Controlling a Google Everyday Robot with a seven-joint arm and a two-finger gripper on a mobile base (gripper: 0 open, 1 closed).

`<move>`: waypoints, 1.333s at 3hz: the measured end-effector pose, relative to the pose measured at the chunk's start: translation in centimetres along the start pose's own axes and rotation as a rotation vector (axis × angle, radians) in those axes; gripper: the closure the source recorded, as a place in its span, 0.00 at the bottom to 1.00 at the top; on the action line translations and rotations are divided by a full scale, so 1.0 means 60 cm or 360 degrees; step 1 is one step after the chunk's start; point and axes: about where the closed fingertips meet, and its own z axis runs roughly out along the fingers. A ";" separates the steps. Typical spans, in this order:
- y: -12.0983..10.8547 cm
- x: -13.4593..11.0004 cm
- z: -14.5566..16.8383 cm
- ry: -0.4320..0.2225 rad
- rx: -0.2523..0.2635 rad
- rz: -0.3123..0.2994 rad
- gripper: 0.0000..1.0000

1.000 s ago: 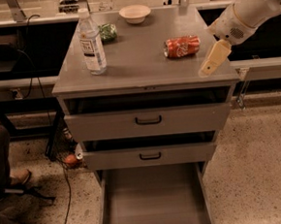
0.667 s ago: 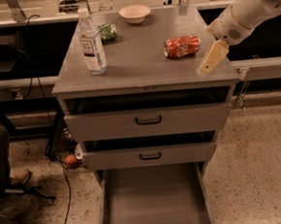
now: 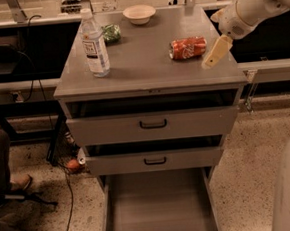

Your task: Place coke can into bottom drawer

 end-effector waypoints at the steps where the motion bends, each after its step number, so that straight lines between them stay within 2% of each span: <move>1: -0.029 -0.003 0.042 0.0020 -0.0004 -0.0072 0.00; 2: -0.036 -0.010 0.068 0.0017 -0.0041 -0.0114 0.00; 4: -0.043 -0.023 0.100 -0.0039 -0.0090 -0.0130 0.00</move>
Offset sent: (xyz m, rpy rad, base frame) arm 0.0676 0.0109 -0.0109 -0.0579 -0.0025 0.0948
